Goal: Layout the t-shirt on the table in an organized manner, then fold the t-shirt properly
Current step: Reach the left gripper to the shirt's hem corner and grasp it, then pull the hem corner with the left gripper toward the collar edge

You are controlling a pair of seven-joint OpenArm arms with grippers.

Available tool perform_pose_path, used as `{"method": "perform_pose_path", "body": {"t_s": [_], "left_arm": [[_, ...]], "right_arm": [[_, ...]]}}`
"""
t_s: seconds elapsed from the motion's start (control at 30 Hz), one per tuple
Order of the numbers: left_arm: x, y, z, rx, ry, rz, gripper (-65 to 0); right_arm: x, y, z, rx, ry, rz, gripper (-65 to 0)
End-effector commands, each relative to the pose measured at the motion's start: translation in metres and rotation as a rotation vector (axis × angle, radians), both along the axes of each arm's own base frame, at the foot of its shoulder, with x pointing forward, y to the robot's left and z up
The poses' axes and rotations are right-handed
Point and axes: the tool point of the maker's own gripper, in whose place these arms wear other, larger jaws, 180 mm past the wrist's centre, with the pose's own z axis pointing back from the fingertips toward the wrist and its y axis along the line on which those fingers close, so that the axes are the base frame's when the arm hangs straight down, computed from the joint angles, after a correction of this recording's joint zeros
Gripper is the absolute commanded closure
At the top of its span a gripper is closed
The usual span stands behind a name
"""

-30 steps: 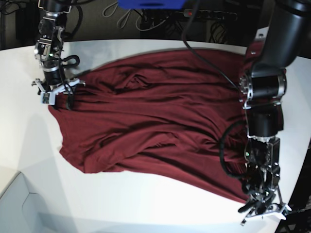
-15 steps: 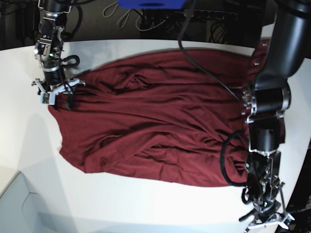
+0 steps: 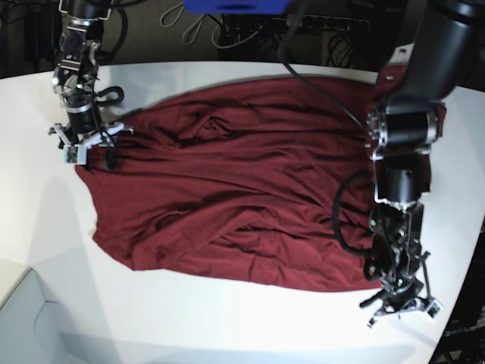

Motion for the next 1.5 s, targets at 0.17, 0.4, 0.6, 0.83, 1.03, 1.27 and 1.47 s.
{"method": "perform_pose_path", "body": {"t_s": [0.17, 0.4, 0.6, 0.83, 1.03, 1.27, 1.47], "left_arm": [[-0.032, 0.000, 0.037, 0.046, -0.181, -0.014, -0.4], [-0.100, -0.023, -0.029, -0.074, -0.052, -0.088, -0.2], [-0.143, 0.001, -0.092, -0.050, 0.121, -0.058, -0.2], [-0.160, 0.022, -0.127, -0.030, 0.237, -0.026, -0.2], [-0.182, 0.036, -0.145, -0.017, 0.305, -0.014, -0.2], [-0.214, 0.051, -0.157, 0.021, 0.359, -0.014, -0.2], [-0.234, 0.063, -0.139, 0.039, 0.319, 0.012, -0.2]], "right_arm": [[0.021, -0.003, 0.055, -0.047, -0.154, 0.012, -34.4], [0.027, 0.015, 0.086, -0.036, -0.244, 0.024, -34.4], [0.018, 0.065, 0.071, 0.040, -0.203, 0.180, -34.2], [0.017, 0.082, 0.040, 0.101, -0.132, 0.202, -34.2], [0.011, 0.073, 0.008, 0.104, -0.045, 0.202, -34.4], [-0.018, 0.072, -0.012, 0.068, 0.035, 0.264, -34.4], [-0.035, 0.074, 0.002, 0.039, 0.017, 0.291, -34.4]]}}
